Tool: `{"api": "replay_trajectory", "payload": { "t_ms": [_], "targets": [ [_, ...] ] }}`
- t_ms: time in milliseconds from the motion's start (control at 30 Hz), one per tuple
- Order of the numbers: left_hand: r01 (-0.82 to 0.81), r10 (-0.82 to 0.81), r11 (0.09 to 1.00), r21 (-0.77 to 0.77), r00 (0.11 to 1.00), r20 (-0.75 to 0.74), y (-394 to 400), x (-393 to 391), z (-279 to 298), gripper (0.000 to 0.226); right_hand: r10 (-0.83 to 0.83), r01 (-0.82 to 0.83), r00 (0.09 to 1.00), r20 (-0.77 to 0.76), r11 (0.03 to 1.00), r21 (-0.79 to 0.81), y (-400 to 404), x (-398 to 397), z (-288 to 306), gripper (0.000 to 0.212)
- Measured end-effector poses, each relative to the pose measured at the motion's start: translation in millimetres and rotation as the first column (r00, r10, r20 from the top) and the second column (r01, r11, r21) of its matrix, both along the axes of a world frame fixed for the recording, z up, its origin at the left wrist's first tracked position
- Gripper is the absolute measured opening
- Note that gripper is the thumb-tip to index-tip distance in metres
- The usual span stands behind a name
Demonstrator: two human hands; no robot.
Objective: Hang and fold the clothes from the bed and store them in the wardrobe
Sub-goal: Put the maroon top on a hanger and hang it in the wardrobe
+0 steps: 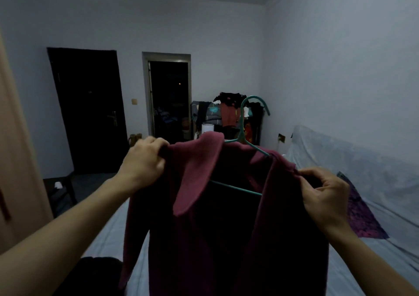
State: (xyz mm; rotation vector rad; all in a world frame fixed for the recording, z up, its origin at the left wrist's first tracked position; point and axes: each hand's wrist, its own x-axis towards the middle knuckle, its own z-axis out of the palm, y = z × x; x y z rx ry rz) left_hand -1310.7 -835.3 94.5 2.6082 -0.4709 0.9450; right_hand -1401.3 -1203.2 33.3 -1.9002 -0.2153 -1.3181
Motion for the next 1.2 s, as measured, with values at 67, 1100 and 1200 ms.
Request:
{"api": "replay_trajectory", "payload": {
  "t_ms": [67, 1100, 1200],
  "targets": [
    [0.072, -0.074, 0.997, -0.026, 0.992, -0.100, 14, 11, -6, 0.031, 0.005, -0.005, 1.000, -0.003, 1.000, -0.015, 0, 0, 1, 0.012],
    [0.294, -0.320, 0.947, 0.131, 0.897, 0.306, -41, -47, -31, 0.018, 0.048, -0.051, 0.998, -0.048, 0.997, -0.051, 11, -16, -16, 0.021],
    [0.327, -0.331, 0.944, 0.052, 0.924, 0.194, -23, -43, -21, 0.019, 0.039, -0.041, 0.998, -0.046, 0.999, -0.035, 5, -16, -13, 0.020]
  ]
}}
